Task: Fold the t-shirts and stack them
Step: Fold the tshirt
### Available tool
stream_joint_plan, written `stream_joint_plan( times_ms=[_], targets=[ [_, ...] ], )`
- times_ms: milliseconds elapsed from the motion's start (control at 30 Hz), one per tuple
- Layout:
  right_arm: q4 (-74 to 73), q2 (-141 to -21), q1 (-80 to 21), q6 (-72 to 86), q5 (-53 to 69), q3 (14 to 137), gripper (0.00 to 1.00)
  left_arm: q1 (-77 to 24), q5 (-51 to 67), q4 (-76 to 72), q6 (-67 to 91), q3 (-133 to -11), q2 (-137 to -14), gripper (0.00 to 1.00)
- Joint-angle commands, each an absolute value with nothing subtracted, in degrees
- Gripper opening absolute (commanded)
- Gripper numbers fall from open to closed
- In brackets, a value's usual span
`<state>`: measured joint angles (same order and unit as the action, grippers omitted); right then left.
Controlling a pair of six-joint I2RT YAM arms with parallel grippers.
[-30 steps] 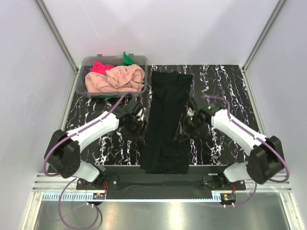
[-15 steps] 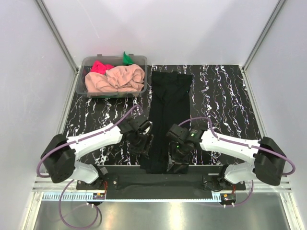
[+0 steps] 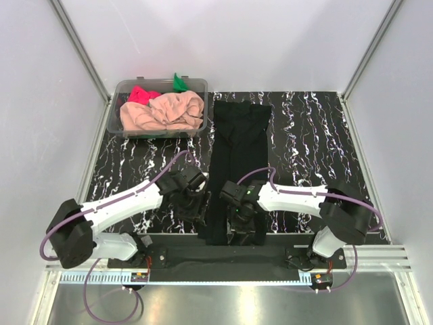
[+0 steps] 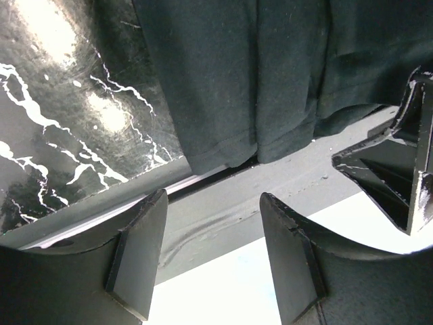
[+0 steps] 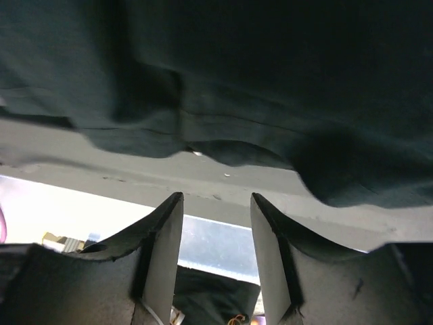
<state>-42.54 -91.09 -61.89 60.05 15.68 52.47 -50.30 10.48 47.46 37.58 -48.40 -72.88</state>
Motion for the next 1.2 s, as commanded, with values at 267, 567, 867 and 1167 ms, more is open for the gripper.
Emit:
stream_joint_plan(
  times_ms=[267, 567, 867, 1167],
  targets=[
    [-40.87, -93.68, -61.35, 57.57, 10.80, 57.04, 0.53, -50.45, 8.53, 47.90, 38.67, -47.64, -69.44, 0.62],
    [-41.22, -95.62, -60.03, 57.13, 8.79, 55.28, 0.53, -50.45, 8.26, 47.90, 39.02, -46.76, -68.29, 0.62],
    [-41.40, -95.09, -58.97, 55.64, 8.17, 55.99, 0.52, -50.45, 8.61, 47.81, 39.29, -45.44, -67.33, 0.62],
    [-41.48, -99.84, -58.89, 53.53, 9.05, 59.24, 0.50, -50.36, 8.88, 47.99, 40.87, -44.21, -64.25, 0.62]
  ],
)
